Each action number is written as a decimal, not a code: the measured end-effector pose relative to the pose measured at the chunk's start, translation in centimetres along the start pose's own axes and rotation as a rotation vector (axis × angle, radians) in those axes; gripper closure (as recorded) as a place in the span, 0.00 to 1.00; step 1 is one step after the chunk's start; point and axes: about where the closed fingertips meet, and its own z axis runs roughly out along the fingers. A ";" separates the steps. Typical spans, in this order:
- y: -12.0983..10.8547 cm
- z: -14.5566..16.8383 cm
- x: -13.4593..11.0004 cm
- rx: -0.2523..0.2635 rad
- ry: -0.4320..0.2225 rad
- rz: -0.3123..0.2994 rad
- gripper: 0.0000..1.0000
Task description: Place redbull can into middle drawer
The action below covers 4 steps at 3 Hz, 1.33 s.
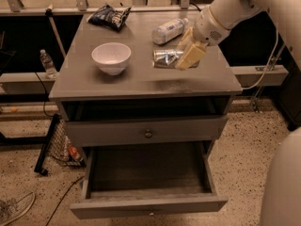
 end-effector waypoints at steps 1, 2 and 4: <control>2.1 -0.7 -1.5 0.011 -0.003 -0.042 1.00; 5.9 -0.5 -3.7 0.007 -0.002 -0.098 1.00; 14.2 6.2 -4.5 -0.077 -0.020 -0.120 1.00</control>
Offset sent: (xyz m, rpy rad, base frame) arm -0.1289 0.0668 -0.0010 -0.0473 -0.0691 0.1576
